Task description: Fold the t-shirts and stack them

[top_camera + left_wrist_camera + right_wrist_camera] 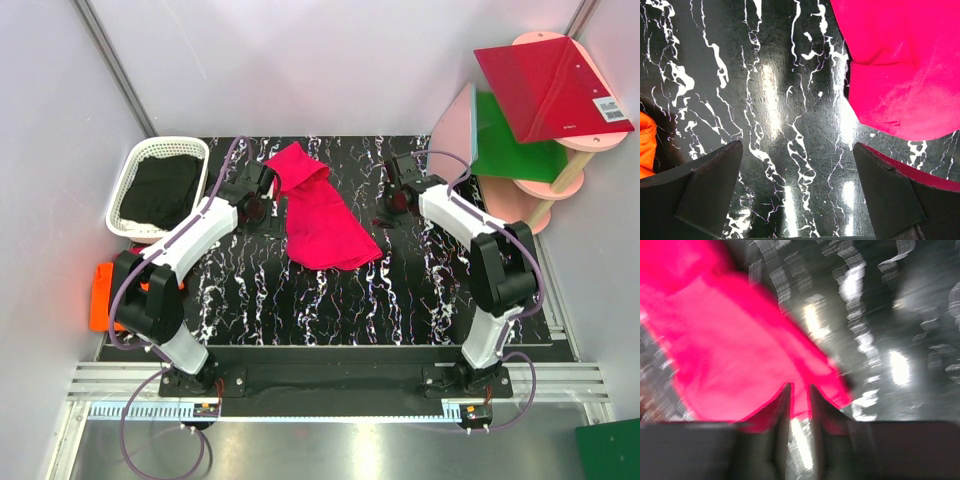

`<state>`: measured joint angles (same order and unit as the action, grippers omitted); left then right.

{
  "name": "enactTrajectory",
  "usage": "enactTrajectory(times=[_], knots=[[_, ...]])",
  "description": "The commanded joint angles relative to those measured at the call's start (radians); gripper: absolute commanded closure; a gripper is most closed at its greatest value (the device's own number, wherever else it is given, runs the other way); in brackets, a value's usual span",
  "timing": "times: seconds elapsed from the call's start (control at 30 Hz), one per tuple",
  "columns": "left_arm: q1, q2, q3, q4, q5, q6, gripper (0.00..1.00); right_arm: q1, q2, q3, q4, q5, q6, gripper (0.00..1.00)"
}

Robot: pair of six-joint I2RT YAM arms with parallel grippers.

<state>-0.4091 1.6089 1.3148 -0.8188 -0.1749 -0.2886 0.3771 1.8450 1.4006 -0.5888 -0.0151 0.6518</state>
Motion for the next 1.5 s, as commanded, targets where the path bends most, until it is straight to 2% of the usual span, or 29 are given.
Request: enactTrajectory(times=[0.0,0.13,0.27,0.37,0.53,1.17,1.47], knots=[[0.003,-0.021,-0.014,0.015,0.029,-0.012,0.01,0.029,-0.075,-0.052,0.102,-0.161,0.075,0.85],[0.001,-0.024,-0.037,0.012,0.037,-0.021,0.01,0.031,-0.056,-0.083,0.124,-0.239,0.083,0.83],[-0.002,-0.041,-0.065,0.012,0.04,-0.03,0.01,0.031,-0.049,-0.121,0.122,-0.238,0.1,0.81],[-0.003,-0.049,-0.078,0.01,0.046,-0.034,0.01,0.031,-0.047,-0.143,0.116,-0.241,0.101,0.73],[-0.008,-0.047,-0.086,0.01,0.054,-0.035,0.01,0.031,-0.038,-0.164,0.101,-0.238,0.111,0.68],[-0.017,-0.037,-0.071,-0.005,0.052,-0.032,0.01,0.031,0.008,-0.166,0.066,-0.158,0.089,0.67],[-0.031,-0.027,-0.068,-0.014,0.051,-0.034,0.01,0.029,0.04,-0.152,0.058,-0.14,0.075,0.64]])
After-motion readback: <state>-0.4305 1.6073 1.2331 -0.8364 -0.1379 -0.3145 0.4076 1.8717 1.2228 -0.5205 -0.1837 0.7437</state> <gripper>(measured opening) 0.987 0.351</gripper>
